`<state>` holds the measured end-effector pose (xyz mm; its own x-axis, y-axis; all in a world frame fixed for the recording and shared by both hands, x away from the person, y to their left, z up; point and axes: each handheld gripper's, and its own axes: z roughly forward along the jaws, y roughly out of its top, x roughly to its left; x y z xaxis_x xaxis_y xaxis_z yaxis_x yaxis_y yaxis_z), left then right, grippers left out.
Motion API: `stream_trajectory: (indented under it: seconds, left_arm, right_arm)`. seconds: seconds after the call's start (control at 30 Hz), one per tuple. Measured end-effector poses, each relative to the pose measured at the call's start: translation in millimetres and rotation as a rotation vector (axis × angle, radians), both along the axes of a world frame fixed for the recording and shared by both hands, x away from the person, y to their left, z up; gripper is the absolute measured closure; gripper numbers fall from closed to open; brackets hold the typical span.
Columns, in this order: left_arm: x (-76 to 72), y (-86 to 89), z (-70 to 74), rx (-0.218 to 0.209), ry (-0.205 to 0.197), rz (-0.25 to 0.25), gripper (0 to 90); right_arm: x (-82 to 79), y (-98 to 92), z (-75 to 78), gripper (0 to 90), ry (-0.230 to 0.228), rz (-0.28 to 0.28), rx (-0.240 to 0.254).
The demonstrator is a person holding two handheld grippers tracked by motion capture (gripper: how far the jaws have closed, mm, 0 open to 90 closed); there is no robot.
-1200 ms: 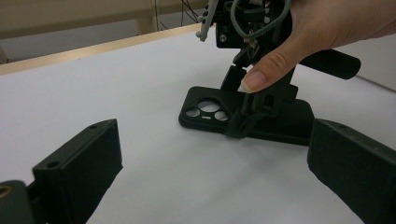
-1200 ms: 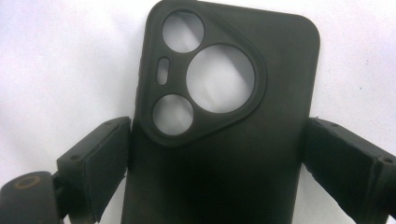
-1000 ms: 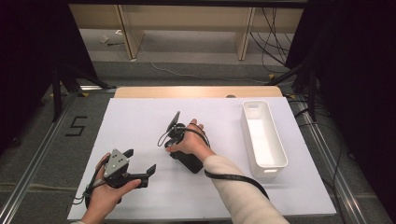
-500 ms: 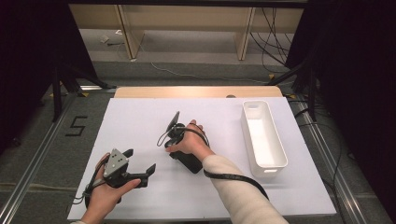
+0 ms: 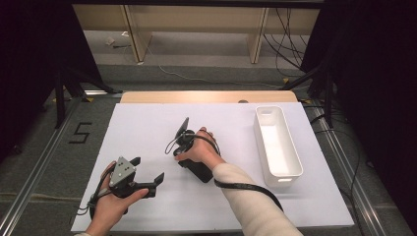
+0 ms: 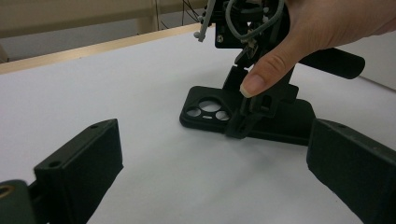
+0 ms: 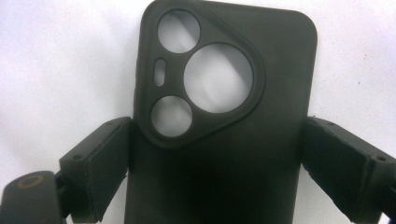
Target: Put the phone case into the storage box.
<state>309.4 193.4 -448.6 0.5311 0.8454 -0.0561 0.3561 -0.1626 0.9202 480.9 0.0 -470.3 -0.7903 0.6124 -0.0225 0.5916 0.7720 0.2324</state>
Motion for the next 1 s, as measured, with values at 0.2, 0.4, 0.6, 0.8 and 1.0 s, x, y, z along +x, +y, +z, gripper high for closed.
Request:
stream_trajectory:
  seconds: [0.2,0.4,0.6,0.8,1.0]
  left_arm:
    - [-0.1,-0.1,0.1,0.0,-0.001,-0.001,3.1]
    - [0.0,-0.1,0.0,-0.001,0.0,0.0,3.1]
    - [0.0,0.0,0.0,-0.002,0.001,0.001,3.1]
    - [0.1,0.2,-0.1,-0.004,0.0,0.002,3.2]
    - [0.1,0.1,0.1,-0.003,-0.001,0.001,3.2]
  right_arm:
    - [-0.3,0.0,0.2,12.8,-0.001,-0.006,0.0]
    - [-0.8,-0.2,0.4,13.3,-0.002,-0.012,0.001]
    - [-1.9,-0.4,0.0,13.6,-0.005,-0.025,0.012]
    - [-2.2,-1.1,0.2,13.9,-0.006,-0.028,0.016]
    - [-2.6,-2.2,1.5,14.1,-0.003,-0.036,0.016]
